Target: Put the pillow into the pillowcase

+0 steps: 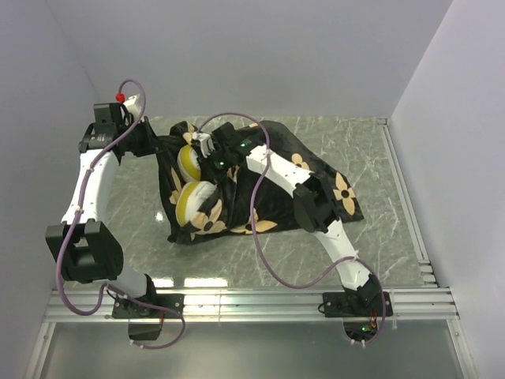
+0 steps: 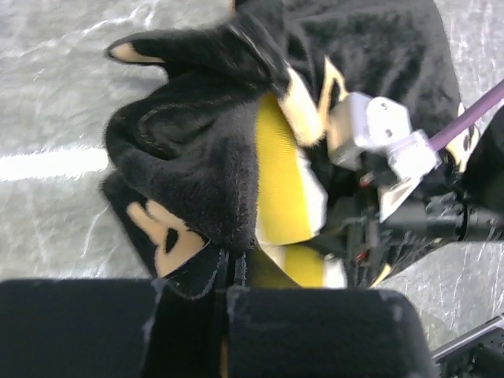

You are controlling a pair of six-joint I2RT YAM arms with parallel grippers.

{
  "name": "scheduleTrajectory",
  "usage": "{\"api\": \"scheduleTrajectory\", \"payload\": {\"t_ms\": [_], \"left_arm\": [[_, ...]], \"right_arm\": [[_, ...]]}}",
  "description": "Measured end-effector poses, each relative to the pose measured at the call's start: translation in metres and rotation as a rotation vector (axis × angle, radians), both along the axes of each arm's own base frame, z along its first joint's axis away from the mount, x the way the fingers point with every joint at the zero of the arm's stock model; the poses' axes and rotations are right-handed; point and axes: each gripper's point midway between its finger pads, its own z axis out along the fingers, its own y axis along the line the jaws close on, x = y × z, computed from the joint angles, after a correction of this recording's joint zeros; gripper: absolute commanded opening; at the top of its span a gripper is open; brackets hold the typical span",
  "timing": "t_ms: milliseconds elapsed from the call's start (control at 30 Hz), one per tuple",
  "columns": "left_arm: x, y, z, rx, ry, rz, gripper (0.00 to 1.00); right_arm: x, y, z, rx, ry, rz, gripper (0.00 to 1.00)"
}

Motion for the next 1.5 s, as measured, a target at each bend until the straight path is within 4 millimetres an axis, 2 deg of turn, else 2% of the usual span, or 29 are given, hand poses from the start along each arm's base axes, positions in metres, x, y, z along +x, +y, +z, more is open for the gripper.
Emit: {"api": "scheduleTrajectory", "payload": {"t_ms": [100,167,267,367,433,500,533,600,633,733,967,1067,1167,1267,1400,1500], "left_arm": [[-0.008,0.01,-0.004,0.012,0.014,0.021,0.0],[-0.022,0.015,-0.023,0.032,0.037,0.032,0.0],[-0.051,0.018,-0.08,0.051,0.145,0.038,0.0],[-0.068,0.02,-0.144,0.05,0.305,0.045,0.0],[-0.077,0.022,-0.176,0.056,0.389,0.056,0.0],[-0.083,0.025,-0.192,0.065,0.442,0.064,0.05],[-0.083,0.025,-0.195,0.066,0.448,0.061,0.15],[-0.082,0.023,-0.193,0.062,0.434,0.038,0.26],[-0.08,0.021,-0.19,0.051,0.418,0.02,0.36],[-0.075,0.014,-0.169,0.011,0.329,-0.04,0.52],[-0.066,-0.002,-0.079,0.001,0.033,-0.127,0.58],[-0.064,-0.012,-0.061,0.029,-0.034,-0.148,0.58],[-0.066,-0.033,-0.066,0.088,-0.042,-0.176,0.56],[-0.072,-0.049,-0.091,0.151,0.0,-0.189,0.49],[-0.07,-0.045,-0.124,0.252,0.057,-0.165,0.48],[-0.065,-0.042,-0.139,0.302,0.073,-0.16,0.47]], "right_arm": [[-0.006,-0.018,-0.001,0.029,0.069,-0.004,0.0],[-0.014,-0.034,0.004,0.044,0.123,-0.013,0.0],[-0.032,-0.055,0.014,0.037,0.213,-0.033,0.0],[-0.042,-0.06,0.012,0.001,0.27,-0.039,0.0],[-0.047,-0.059,0.001,-0.023,0.307,-0.043,0.0],[-0.052,-0.055,-0.009,-0.031,0.342,-0.044,0.0],[-0.054,-0.053,-0.013,-0.032,0.358,-0.046,0.0],[-0.054,-0.051,-0.012,-0.022,0.375,-0.052,0.0],[-0.054,-0.05,-0.011,-0.016,0.385,-0.057,0.0],[-0.057,-0.049,-0.011,-0.012,0.42,-0.072,0.0],[-0.062,-0.047,-0.015,-0.012,0.485,-0.09,0.0],[-0.063,-0.046,-0.016,-0.009,0.504,-0.094,0.0],[-0.063,-0.045,-0.016,-0.004,0.516,-0.096,0.0],[-0.063,-0.045,-0.016,-0.002,0.523,-0.101,0.0],[-0.063,-0.045,-0.016,-0.001,0.528,-0.104,0.0],[-0.063,-0.045,-0.016,0.001,0.532,-0.105,0.0]]}}
